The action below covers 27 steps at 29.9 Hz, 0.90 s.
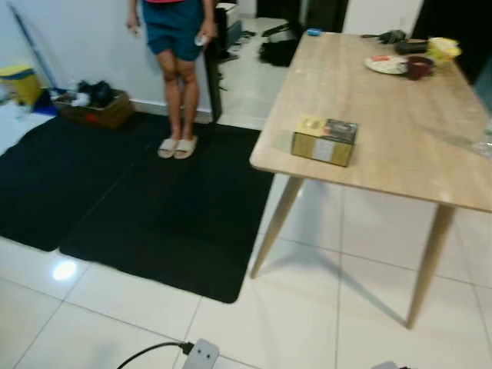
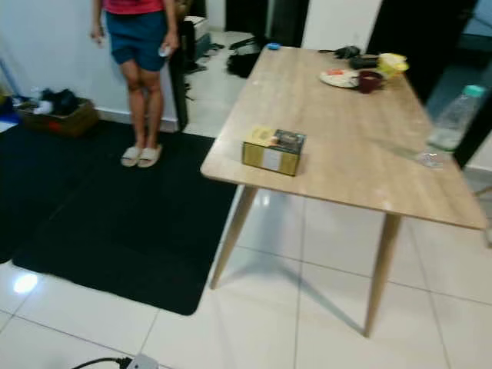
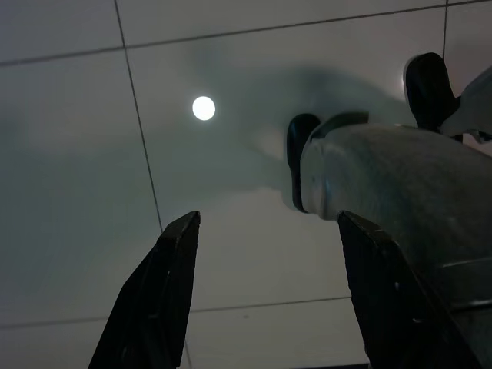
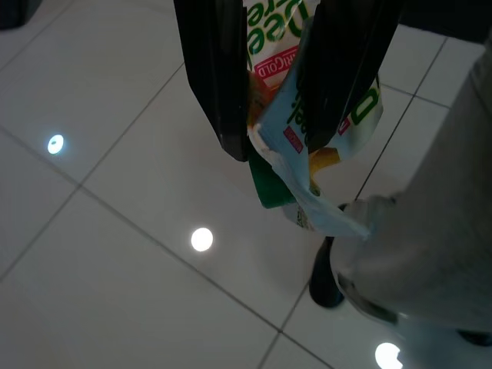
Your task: Restocking fridge
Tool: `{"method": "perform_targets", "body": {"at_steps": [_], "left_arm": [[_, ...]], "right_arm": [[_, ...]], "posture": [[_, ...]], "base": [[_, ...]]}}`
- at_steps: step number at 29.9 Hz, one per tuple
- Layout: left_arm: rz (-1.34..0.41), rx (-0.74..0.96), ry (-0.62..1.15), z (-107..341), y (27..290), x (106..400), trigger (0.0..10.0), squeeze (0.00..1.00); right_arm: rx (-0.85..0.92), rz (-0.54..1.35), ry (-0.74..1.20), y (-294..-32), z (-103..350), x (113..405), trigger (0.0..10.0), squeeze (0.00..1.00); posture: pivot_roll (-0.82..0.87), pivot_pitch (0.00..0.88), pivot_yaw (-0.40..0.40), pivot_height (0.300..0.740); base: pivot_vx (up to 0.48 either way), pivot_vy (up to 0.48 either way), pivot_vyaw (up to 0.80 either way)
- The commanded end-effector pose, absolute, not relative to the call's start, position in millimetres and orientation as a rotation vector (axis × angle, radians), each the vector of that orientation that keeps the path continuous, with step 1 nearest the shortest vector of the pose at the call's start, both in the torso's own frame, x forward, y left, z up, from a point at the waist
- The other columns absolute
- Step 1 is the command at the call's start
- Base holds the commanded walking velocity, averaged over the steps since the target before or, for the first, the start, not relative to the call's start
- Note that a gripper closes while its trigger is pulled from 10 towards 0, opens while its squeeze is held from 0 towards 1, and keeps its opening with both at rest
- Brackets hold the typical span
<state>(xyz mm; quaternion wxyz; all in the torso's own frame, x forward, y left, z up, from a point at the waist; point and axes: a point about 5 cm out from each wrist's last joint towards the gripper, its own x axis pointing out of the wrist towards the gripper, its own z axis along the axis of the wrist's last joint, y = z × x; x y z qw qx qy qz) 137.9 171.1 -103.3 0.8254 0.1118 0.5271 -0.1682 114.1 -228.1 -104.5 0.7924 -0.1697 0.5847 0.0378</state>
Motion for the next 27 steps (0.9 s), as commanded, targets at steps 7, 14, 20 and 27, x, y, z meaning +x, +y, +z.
{"method": "perform_targets", "body": {"at_steps": [7, 14, 20, 27], "left_arm": [[-0.371, 0.243, 1.134, -104.6, 170.1, 134.5, 10.0, 0.00], [-0.376, 0.246, 1.136, -104.8, 170.0, 133.8, 10.0, 0.00], [-0.380, 0.247, 1.134, -104.7, 169.9, 134.0, 10.0, 0.00], [-0.384, 0.236, 1.130, -104.4, 168.2, 134.9, 10.0, 0.00]], "right_arm": [[-0.346, 0.083, 1.287, -229.0, -106.5, 105.8, 10.0, 0.00], [-0.347, 0.090, 1.289, -228.9, -106.5, 105.8, 10.0, 0.00], [-0.344, 0.096, 1.289, -228.5, -106.4, 106.3, 10.0, 0.00], [-0.337, 0.102, 1.289, -228.4, -106.4, 106.6, 10.0, 0.00]], "posture": [[0.01, 0.000, -0.046, 0.740], [0.01, 0.000, -0.047, 0.740], [0.01, 0.000, -0.047, 0.740], [0.01, 0.000, -0.048, 0.740]], "base": [[0.000, 0.000, 0.74], [0.000, 0.000, 0.74], [0.000, 0.000, 0.74], [0.000, 0.000, 0.74]]}}
